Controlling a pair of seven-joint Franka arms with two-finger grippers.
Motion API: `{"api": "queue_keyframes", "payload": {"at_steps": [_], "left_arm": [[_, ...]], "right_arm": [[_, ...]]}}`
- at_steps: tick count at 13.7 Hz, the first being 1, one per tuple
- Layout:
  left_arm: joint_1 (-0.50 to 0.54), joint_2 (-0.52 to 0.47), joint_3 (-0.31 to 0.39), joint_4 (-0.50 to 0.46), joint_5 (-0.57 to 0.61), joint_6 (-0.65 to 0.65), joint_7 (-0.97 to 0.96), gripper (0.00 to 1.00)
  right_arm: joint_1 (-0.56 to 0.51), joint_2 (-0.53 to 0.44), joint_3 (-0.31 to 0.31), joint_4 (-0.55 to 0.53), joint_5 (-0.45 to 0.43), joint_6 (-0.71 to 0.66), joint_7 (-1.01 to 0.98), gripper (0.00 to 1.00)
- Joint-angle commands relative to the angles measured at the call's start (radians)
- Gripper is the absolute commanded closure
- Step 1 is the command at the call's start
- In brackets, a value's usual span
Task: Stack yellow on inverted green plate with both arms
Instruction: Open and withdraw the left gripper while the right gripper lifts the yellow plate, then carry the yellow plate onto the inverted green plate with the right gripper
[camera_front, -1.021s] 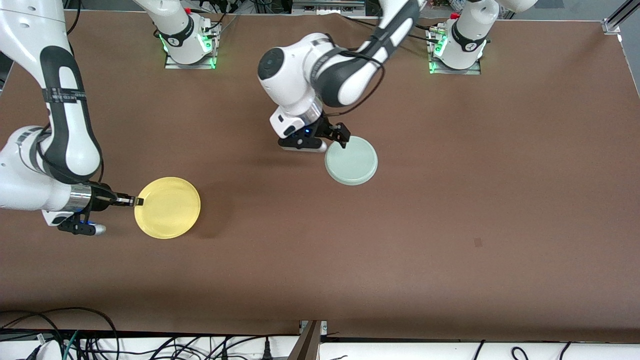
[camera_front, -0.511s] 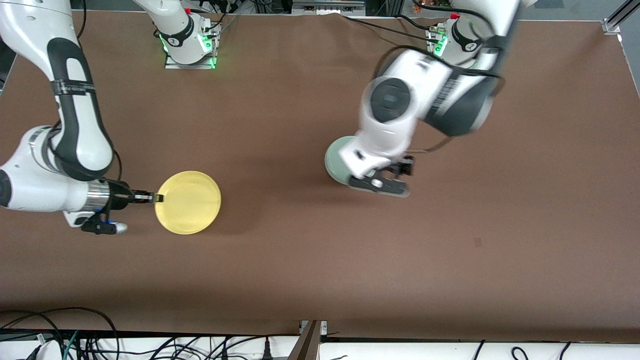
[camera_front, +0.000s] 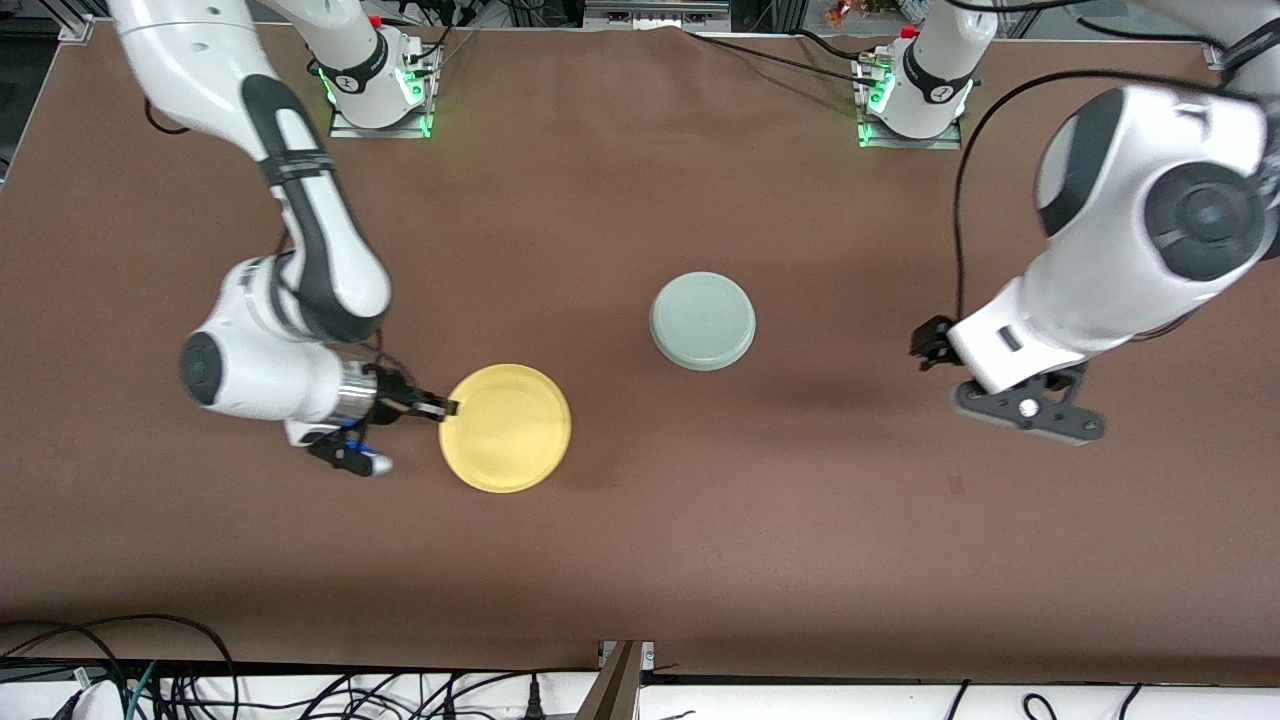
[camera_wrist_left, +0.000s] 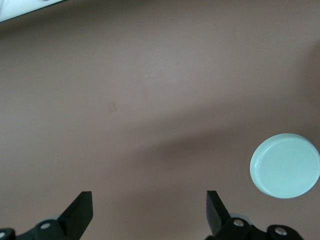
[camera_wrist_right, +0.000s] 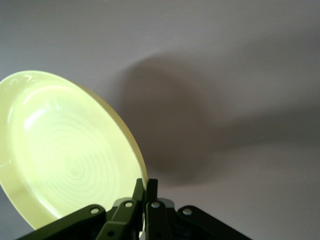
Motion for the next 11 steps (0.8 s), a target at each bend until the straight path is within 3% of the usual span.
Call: {"api": "queue_keyframes", "payload": {"at_steps": [1, 3, 6, 11], "left_arm": [[0.096, -0.183, -0.007, -0.208, -0.034, 0.005, 0.122, 0.00], [0.150, -0.259, -0.001, -0.308, -0.057, 0.008, 0.128, 0.00], [0.141, -0.359, 0.099, -0.437, -0.054, 0.106, 0.116, 0.00], [0.142, -0.500, 0.094, -0.627, -0.040, 0.253, 0.113, 0.00]], "right_arm": [[0.081, 0.032, -0.009, 0.006, 0.026, 0.100, 0.114, 1.00], [0.150, 0.042, -0.009, 0.006, 0.026, 0.158, 0.197, 1.00], [0.245, 0.070, -0.009, 0.008, 0.023, 0.236, 0.309, 1.00], [0.328, 0.118, -0.009, 0.008, 0.023, 0.361, 0.341, 1.00]]}}
